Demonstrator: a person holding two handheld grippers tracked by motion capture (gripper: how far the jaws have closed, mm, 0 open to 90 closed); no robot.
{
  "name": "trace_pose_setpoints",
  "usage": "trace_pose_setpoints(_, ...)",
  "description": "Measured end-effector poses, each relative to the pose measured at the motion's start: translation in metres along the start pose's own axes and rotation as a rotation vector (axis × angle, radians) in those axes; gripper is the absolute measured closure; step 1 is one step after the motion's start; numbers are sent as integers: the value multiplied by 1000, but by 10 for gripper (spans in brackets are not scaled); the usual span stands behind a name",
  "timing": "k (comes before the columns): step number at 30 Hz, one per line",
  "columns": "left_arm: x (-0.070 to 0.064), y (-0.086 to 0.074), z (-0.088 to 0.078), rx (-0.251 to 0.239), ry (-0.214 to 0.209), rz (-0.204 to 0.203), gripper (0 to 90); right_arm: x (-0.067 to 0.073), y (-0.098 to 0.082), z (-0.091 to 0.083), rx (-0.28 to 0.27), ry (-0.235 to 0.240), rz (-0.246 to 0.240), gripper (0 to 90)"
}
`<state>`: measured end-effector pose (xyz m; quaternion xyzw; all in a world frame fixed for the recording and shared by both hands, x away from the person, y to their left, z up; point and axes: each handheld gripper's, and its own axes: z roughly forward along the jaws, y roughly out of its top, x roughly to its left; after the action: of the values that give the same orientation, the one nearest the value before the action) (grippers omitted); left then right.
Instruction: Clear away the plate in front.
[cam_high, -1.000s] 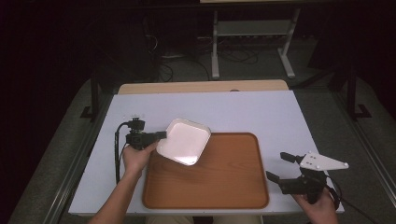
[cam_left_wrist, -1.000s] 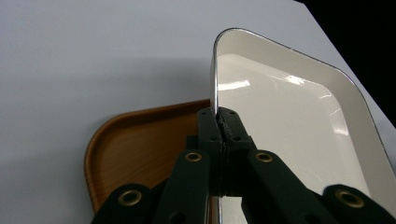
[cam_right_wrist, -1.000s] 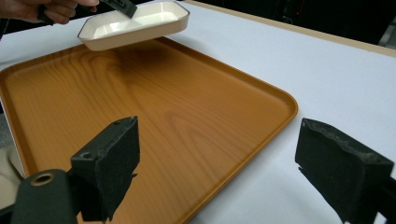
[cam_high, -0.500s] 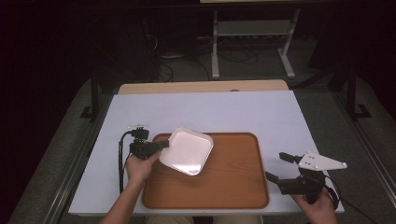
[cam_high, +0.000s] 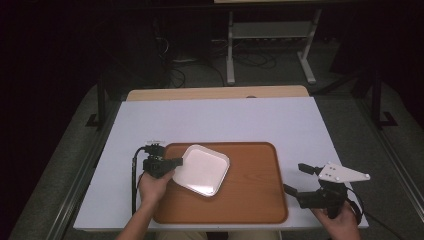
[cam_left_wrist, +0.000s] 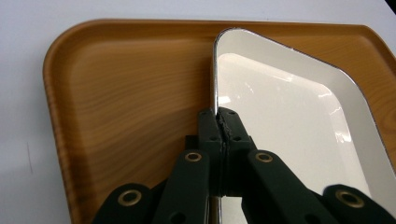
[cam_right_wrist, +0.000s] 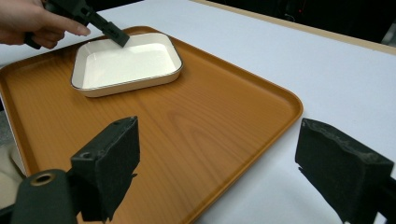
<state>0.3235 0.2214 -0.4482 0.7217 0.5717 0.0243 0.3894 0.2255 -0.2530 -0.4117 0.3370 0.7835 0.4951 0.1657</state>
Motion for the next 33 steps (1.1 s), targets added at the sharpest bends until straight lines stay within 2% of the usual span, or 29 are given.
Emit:
trace_pose_setpoints(3, -1, -4, 0, -4, 8, -10, 889, 0, 1, 0, 0, 0, 3, 131)
trace_pose_setpoints(5, -5, -9, -3, -16, 35, -18, 882, 1, 1, 0, 1, 0, 1, 131)
trace_pose_setpoints(6, -6, -10, -4, -13, 36, -18, 878, 1, 1, 0, 2, 0, -2, 131)
trace_pose_setpoints(11, -12, -15, -9, -18, 36, -20, 768, 2, 2, 1, 5, 0, -4, 131)
trace_pose_setpoints(20, -17, -28, -18, -15, 0, -14, 707, 3, 2, 1, 7, -6, -8, 131)
trace_pose_setpoints(27, -19, -36, -23, -13, -28, -16, 700, 4, 3, 1, 9, -5, -12, 131)
trace_pose_setpoints(33, -19, -38, -25, -16, -34, -20, 699, 4, 3, 1, 10, -6, -13, 131)
